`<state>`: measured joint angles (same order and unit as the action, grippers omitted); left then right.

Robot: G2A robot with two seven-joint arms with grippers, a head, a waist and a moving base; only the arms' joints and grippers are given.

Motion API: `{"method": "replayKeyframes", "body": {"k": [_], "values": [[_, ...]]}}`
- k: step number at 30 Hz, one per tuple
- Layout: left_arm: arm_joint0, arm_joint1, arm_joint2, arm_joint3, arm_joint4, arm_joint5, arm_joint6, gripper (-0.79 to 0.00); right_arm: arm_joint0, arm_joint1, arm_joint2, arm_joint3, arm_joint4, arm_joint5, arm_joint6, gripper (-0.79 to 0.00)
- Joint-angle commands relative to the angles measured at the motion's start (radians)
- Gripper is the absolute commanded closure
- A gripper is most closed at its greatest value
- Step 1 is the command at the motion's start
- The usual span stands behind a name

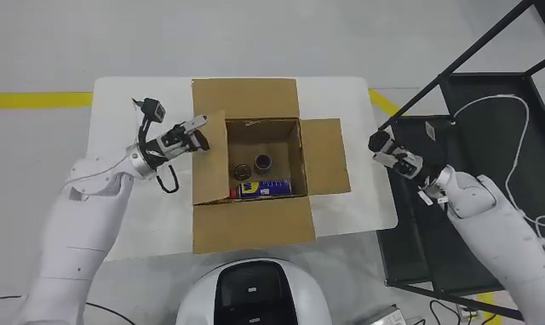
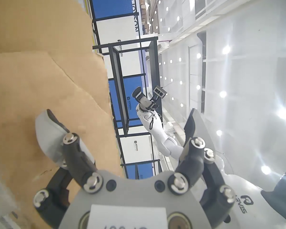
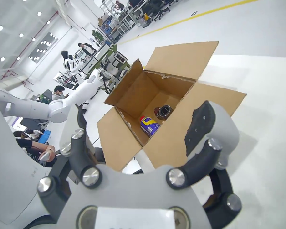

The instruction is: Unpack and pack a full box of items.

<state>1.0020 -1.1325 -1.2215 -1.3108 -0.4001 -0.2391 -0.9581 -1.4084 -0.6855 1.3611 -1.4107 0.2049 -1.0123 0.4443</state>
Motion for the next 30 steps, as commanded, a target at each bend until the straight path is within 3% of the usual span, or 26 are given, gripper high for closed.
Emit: {"method": "replayKeyframes", "body": {"k": [1, 11, 20, 30], "values": [[-0.012, -0.005, 0.028, 0.013, 0.022, -0.001, 0.013, -0.785, 0.012, -0.007, -0.020, 0.045, 0.056, 0.000, 0.022, -0.785], [-0.011, -0.013, 0.064, 0.031, 0.107, -0.055, 0.086, -0.785, 0.113, -0.061, -0.124, 0.208, 0.247, 0.000, 0.124, -0.785], [0.015, -0.003, 0.006, 0.008, 0.057, -0.067, 0.094, -0.785, 0.206, -0.109, -0.173, 0.267, 0.324, 0.000, 0.236, -0.785], [0.015, -0.003, 0.006, 0.008, 0.057, -0.067, 0.094, -0.785, 0.206, -0.109, -0.173, 0.267, 0.324, 0.000, 0.236, -0.785]]}}
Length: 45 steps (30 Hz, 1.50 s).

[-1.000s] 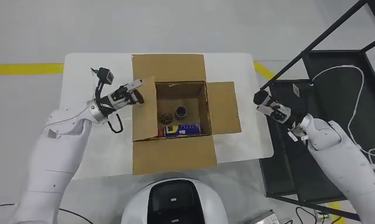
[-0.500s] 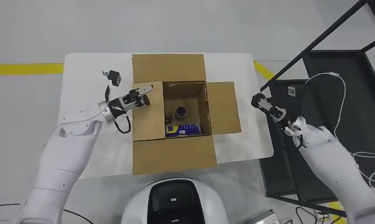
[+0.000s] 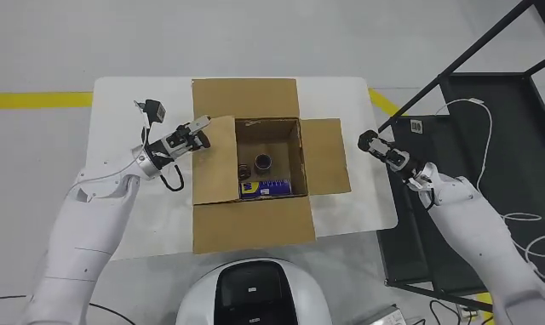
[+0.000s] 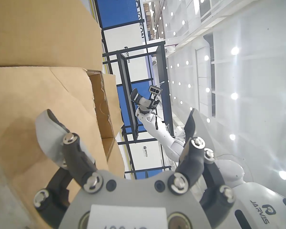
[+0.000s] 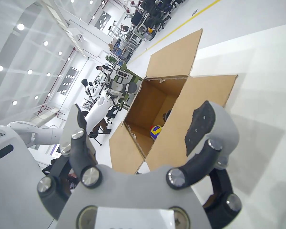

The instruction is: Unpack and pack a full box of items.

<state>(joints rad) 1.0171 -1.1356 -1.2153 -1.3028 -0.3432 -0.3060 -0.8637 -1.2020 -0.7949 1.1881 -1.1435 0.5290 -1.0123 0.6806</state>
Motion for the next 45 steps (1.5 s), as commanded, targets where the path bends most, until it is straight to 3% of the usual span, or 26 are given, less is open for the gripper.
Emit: {"method": "replayKeyframes", "body": {"k": [1, 7, 15, 25, 29, 33, 38, 45], "values": [[0.000, 0.000, 0.000, 0.000, 0.000, 0.000, 0.000, -0.785, 0.000, 0.000, 0.000, 0.000, 0.000, 0.000, 0.000, -0.785], [0.000, 0.000, 0.000, 0.000, 0.000, 0.000, 0.000, -0.785, 0.000, 0.000, 0.001, 0.000, 0.000, 0.007, -0.005, -0.785], [0.000, 0.000, 0.000, 0.000, 0.000, 0.000, 0.000, -0.785, -0.008, -0.006, 0.010, 0.025, -0.009, 0.112, -0.011, -0.785], [0.000, 0.000, 0.000, 0.000, 0.000, 0.000, 0.000, -0.785, 0.057, -0.059, -0.098, 0.137, 0.022, 0.185, 0.034, -0.785], [0.000, 0.000, 0.000, 0.000, 0.000, 0.000, 0.000, -0.785, 0.072, -0.077, -0.129, 0.134, 0.088, 0.177, 0.108, -0.785], [0.000, 0.000, 0.000, 0.000, 0.000, 0.000, 0.000, -0.785, 0.067, -0.082, -0.116, 0.106, 0.283, 0.211, 0.262, -0.785], [0.000, 0.000, 0.000, 0.000, 0.000, 0.000, 0.000, -0.785, 0.067, -0.075, -0.060, 0.055, 0.483, 0.337, 0.464, -0.785], [0.000, 0.000, 0.000, 0.000, 0.000, 0.000, 0.000, -0.785, 0.068, -0.088, -0.034, -0.027, 0.568, 0.470, 0.598, -0.785]]}}
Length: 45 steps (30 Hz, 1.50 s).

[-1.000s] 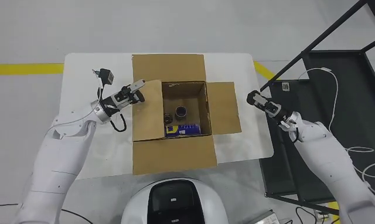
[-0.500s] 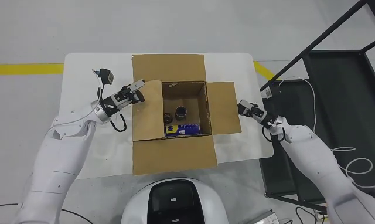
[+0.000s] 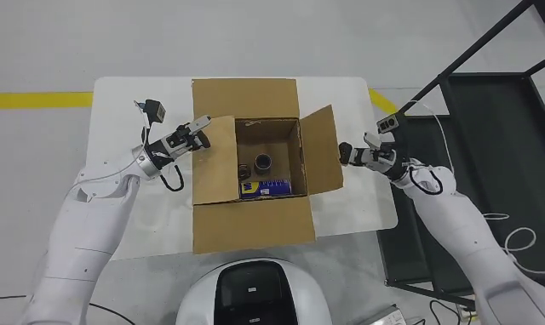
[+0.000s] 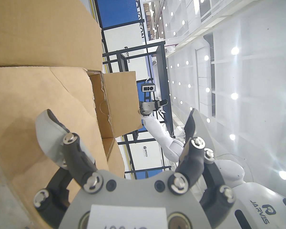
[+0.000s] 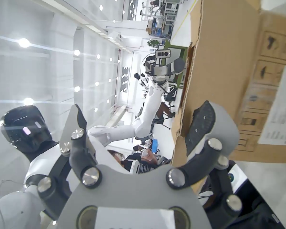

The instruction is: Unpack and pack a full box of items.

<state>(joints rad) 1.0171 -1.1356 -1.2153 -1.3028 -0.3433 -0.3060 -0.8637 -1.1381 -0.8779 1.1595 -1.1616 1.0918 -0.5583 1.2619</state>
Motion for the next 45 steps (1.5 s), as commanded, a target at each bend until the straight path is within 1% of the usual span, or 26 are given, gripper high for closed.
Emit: {"method": "replayKeyframes", "body": {"k": [1, 4, 10, 14, 18, 21, 26, 30, 36, 39, 41, 45], "values": [[0.000, 0.000, 0.000, 0.000, 0.000, 0.000, 0.000, -0.785, 0.011, -0.009, -0.013, -0.011, -0.002, 0.024, 0.024, -0.785], [0.000, 0.000, 0.000, 0.000, 0.000, 0.000, 0.000, -0.785, 0.039, -0.028, -0.051, -0.006, -0.036, 0.030, 0.030, -0.785], [0.000, 0.000, 0.000, 0.000, 0.000, 0.000, 0.000, -0.785, 0.113, -0.075, -0.154, 0.037, -0.121, 0.013, -0.001, -0.785], [0.000, 0.000, 0.000, 0.000, 0.000, 0.000, 0.000, -0.785, 0.154, -0.101, -0.213, 0.052, -0.229, -0.001, -0.060, -0.785], [0.000, 0.000, 0.000, 0.000, 0.000, 0.000, 0.000, -0.785, 0.185, -0.115, -0.242, 0.061, -0.368, -0.034, -0.122, -0.785], [0.000, 0.000, 0.000, 0.000, 0.000, 0.000, 0.000, -0.785, 0.191, -0.121, -0.252, 0.052, -0.452, -0.051, -0.169, -0.785], [0.000, 0.000, 0.000, 0.000, 0.000, 0.000, 0.000, -0.785, 0.183, -0.121, -0.240, 0.021, -0.527, -0.063, -0.201, -0.785], [0.004, 0.000, 0.002, -0.006, 0.008, 0.003, 0.008, -0.785, 0.164, -0.115, -0.219, -0.020, -0.554, -0.060, -0.211, -0.785], [0.007, -0.001, 0.032, -0.060, 0.125, 0.043, 0.067, -0.785, 0.140, -0.110, -0.191, -0.062, -0.594, -0.045, -0.239, -0.785], [0.008, -0.002, 0.041, -0.072, 0.175, 0.057, 0.094, -0.785, 0.132, -0.110, -0.184, -0.072, -0.608, -0.038, -0.250, -0.785], [0.006, 0.000, 0.047, -0.080, 0.239, 0.073, 0.121, -0.785, 0.128, -0.111, -0.182, -0.074, -0.615, -0.035, -0.256, -0.785], [0.010, -0.001, 0.058, -0.095, 0.280, 0.084, 0.141, -0.785, 0.126, -0.115, -0.185, -0.078, -0.630, -0.028, -0.263, -0.785]]}}
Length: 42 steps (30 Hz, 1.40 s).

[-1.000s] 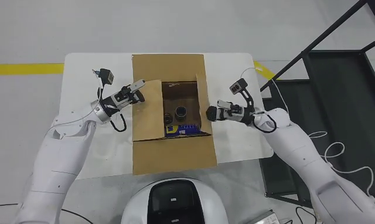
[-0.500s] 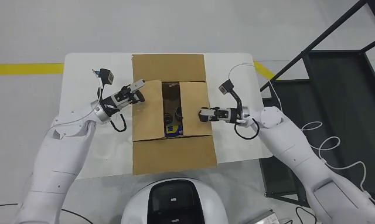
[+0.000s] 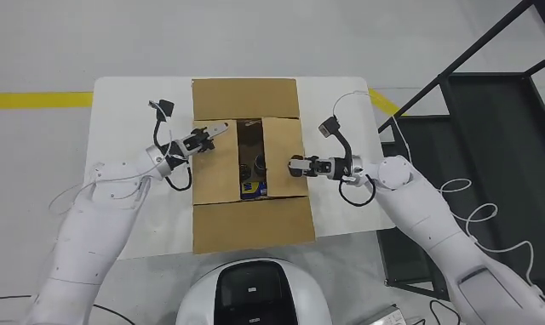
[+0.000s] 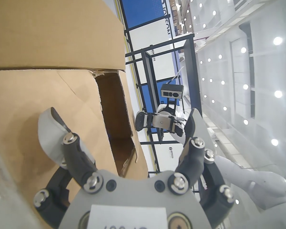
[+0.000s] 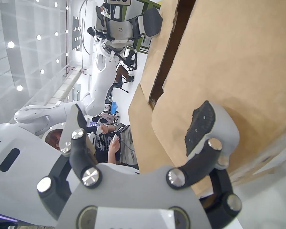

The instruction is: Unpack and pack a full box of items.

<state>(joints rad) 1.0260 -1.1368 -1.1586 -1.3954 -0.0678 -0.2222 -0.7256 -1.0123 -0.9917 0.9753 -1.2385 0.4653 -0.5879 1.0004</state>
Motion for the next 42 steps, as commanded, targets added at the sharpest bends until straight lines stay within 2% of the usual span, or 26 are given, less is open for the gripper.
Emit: {"method": "replayKeyframes", "body": {"k": [1, 5, 11, 16, 22, 29, 34, 37, 42], "values": [[0.002, -0.001, 0.001, -0.006, 0.001, -0.001, 0.005, -0.785, 0.000, -0.002, -0.001, -0.004, -0.007, 0.002, -0.002, -0.785], [0.016, -0.001, -0.027, -0.017, -0.100, -0.042, -0.008, -0.785, 0.003, -0.006, -0.002, -0.012, -0.018, 0.008, -0.008, -0.785], [0.058, 0.013, -0.144, -0.006, -0.275, -0.109, -0.039, -0.785, 0.019, -0.016, -0.019, -0.021, -0.094, 0.031, -0.044, -0.785], [0.090, 0.024, -0.215, 0.009, -0.304, -0.121, -0.018, -0.785, 0.031, -0.027, -0.041, -0.010, -0.152, 0.043, -0.082, -0.785], [0.113, 0.032, -0.267, 0.022, -0.317, -0.127, -0.004, -0.785, 0.009, -0.020, 0.006, -0.039, -0.107, -0.008, -0.076, -0.785], [0.120, 0.037, -0.302, 0.051, -0.329, -0.129, 0.002, -0.785, -0.120, 0.038, 0.211, -0.120, 0.055, -0.014, 0.063, -0.785], [0.120, 0.037, -0.308, 0.081, -0.335, -0.134, 0.002, -0.785, -0.254, 0.076, 0.361, -0.134, 0.025, 0.007, 0.073, -0.785], [0.115, 0.036, -0.303, 0.101, -0.335, -0.133, 0.004, -0.785, -0.328, 0.084, 0.388, -0.133, 0.006, 0.015, 0.057, -0.785], [0.103, 0.034, -0.293, 0.122, -0.331, -0.134, 0.006, -0.785, -0.400, 0.078, 0.362, -0.121, -0.027, 0.009, -0.001, -0.785]]}}
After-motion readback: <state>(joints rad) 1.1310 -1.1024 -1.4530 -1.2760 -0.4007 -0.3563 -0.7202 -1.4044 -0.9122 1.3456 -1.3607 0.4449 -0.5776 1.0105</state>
